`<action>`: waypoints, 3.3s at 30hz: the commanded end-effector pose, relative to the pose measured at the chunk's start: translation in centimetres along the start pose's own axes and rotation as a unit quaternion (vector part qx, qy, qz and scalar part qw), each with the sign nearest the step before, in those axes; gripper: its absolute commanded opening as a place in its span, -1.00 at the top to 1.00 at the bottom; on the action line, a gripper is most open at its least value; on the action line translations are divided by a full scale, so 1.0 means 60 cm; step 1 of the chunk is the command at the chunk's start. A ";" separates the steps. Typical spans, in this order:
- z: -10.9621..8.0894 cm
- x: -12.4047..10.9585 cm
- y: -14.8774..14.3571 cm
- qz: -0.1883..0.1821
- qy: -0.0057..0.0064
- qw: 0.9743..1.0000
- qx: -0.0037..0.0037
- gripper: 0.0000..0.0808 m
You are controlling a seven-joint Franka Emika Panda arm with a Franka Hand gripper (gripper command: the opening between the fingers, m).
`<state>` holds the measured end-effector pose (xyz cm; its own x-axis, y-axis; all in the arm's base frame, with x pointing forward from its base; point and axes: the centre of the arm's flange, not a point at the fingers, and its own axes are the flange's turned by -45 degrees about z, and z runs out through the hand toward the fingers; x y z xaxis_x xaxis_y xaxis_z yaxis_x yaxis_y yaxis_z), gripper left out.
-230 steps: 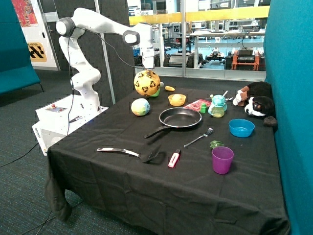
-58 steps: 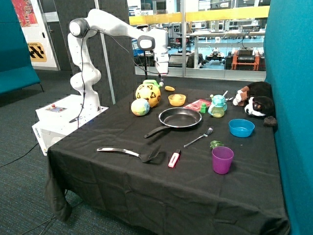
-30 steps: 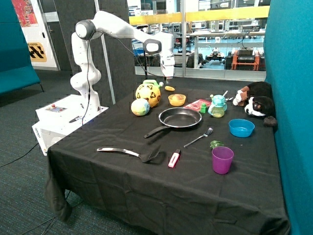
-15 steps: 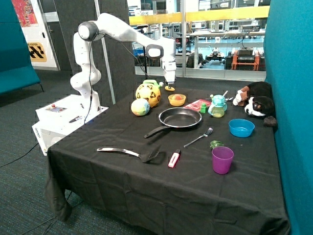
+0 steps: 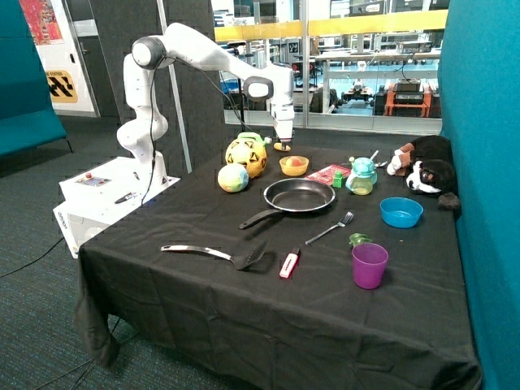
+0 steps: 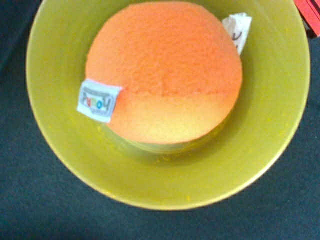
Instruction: Sort the balls from left to right in order of size
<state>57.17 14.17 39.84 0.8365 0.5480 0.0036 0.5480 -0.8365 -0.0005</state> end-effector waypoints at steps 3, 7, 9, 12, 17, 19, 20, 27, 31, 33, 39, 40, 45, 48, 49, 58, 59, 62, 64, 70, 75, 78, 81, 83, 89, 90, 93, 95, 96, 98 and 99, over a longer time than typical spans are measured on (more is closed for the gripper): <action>-0.001 0.025 -0.006 0.000 -0.002 1.000 0.000 -1.00; 0.004 0.032 -0.004 -0.001 -0.002 1.000 0.000 -0.99; 0.005 0.034 -0.003 0.000 -0.002 1.000 0.000 -0.98; 0.007 0.039 -0.004 -0.002 -0.002 1.000 0.000 -0.97; 0.009 0.048 -0.005 -0.002 -0.002 1.000 0.000 -0.97; 0.011 0.050 -0.006 0.001 -0.002 1.000 0.000 -0.98; 0.012 0.051 -0.007 0.000 -0.002 1.000 0.000 -0.97; 0.032 0.052 -0.022 -0.003 -0.002 1.000 0.000 -0.99; 0.042 0.053 -0.030 -0.004 -0.002 1.000 0.000 -0.99; 0.047 0.053 -0.033 -0.004 -0.002 1.000 0.000 -0.98; 0.057 0.054 -0.038 -0.004 -0.002 1.000 0.000 -0.98; 0.058 0.054 -0.039 -0.003 -0.002 1.000 0.000 -0.98; 0.067 0.052 -0.042 0.002 -0.002 1.000 0.000 -0.96; 0.070 0.051 -0.044 -0.001 -0.002 1.000 0.000 -0.93; 0.072 0.051 -0.045 -0.002 -0.002 1.000 0.000 -0.90; 0.086 0.045 -0.054 -0.003 -0.002 1.000 0.000 -0.54; 0.087 0.043 -0.055 -0.002 -0.002 1.000 0.000 -0.50; 0.090 0.041 -0.057 -0.003 -0.002 1.000 0.000 -0.41; 0.092 0.041 -0.058 -0.003 -0.002 1.000 0.000 -0.36; 0.092 0.044 -0.055 -0.003 -0.002 1.000 0.000 -0.23; 0.091 0.047 -0.054 -0.003 -0.002 1.000 0.000 0.03; 0.091 0.048 -0.056 -0.006 -0.002 1.000 0.000 -0.13; 0.091 0.048 -0.058 -0.006 -0.002 1.000 0.000 -0.18; 0.092 0.049 -0.058 -0.008 -0.002 1.000 0.000 -0.26; 0.094 0.054 -0.056 -0.009 -0.002 1.000 0.000 -0.53; 0.094 0.055 -0.056 -0.008 -0.002 1.000 0.000 -0.56; 0.095 0.057 -0.054 -0.009 -0.002 1.000 0.000 -0.71; 0.096 0.057 -0.051 -0.009 -0.002 1.000 0.000 -0.80; 0.096 0.058 -0.050 -0.008 -0.002 1.000 0.000 -0.82; 0.098 0.058 -0.049 -0.008 -0.002 1.000 0.000 -0.84; 0.099 0.058 -0.048 -0.007 -0.002 1.000 0.000 -0.86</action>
<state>57.88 18.62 34.18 0.8286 0.5598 0.0064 0.5598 -0.8286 0.0042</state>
